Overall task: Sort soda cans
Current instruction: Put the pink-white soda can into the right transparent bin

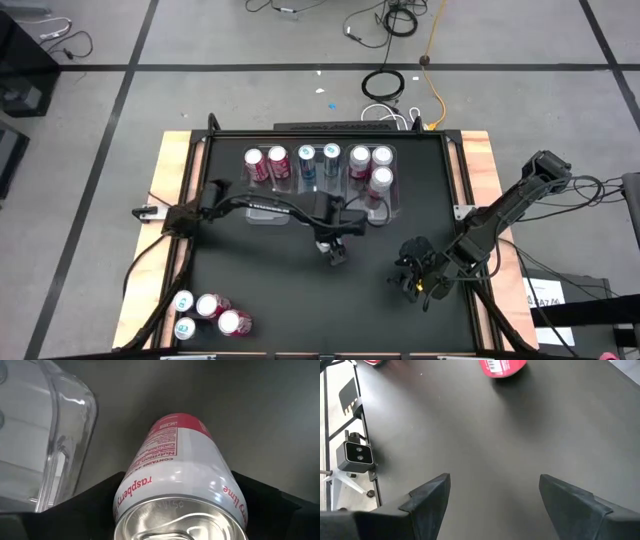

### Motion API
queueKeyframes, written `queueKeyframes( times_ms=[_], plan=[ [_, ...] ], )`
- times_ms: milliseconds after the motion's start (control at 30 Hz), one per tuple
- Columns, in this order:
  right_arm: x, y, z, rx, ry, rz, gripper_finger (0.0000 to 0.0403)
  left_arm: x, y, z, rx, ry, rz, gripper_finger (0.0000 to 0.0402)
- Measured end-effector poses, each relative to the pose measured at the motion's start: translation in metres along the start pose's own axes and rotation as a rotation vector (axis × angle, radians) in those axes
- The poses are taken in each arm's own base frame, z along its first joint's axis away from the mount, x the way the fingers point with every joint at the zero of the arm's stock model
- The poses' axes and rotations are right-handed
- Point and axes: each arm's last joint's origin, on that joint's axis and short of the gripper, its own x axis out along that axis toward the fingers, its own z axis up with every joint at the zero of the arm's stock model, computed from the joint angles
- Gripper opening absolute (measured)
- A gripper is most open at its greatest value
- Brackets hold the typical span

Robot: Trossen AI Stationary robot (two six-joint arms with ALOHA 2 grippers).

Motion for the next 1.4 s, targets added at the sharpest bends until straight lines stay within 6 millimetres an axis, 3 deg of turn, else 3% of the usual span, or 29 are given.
queueKeyframes(
  times_ms=[667, 1000, 1133, 1233, 1300, 1400],
  plan=[
    [0.000, 0.000, 0.000, -0.059, -0.007, -0.003, 0.0297, -0.016, -0.001, 0.006, -0.006, -0.035, -0.078, 0.0398],
    [0.002, -0.001, 0.004, -0.082, -0.017, -0.012, 0.0297, -0.072, -0.007, 0.012, 0.015, -0.142, -0.134, 0.0398],
    [0.005, -0.001, 0.013, -0.166, -0.051, -0.002, 0.0297, -0.089, -0.002, -0.004, 0.146, -0.045, -0.139, 0.0398],
    [0.007, 0.003, 0.023, -0.263, -0.102, 0.036, 0.0297, -0.103, 0.001, -0.022, 0.143, 0.041, -0.113, 0.0398],
    [0.008, 0.006, 0.030, -0.315, -0.148, 0.069, 0.0297, -0.111, -0.004, -0.028, 0.166, 0.030, -0.129, 0.0398],
    [0.008, 0.012, 0.045, -0.353, -0.212, 0.106, 0.0297, -0.129, -0.015, -0.038, 0.341, -0.048, -0.176, 0.0398]
  ],
)
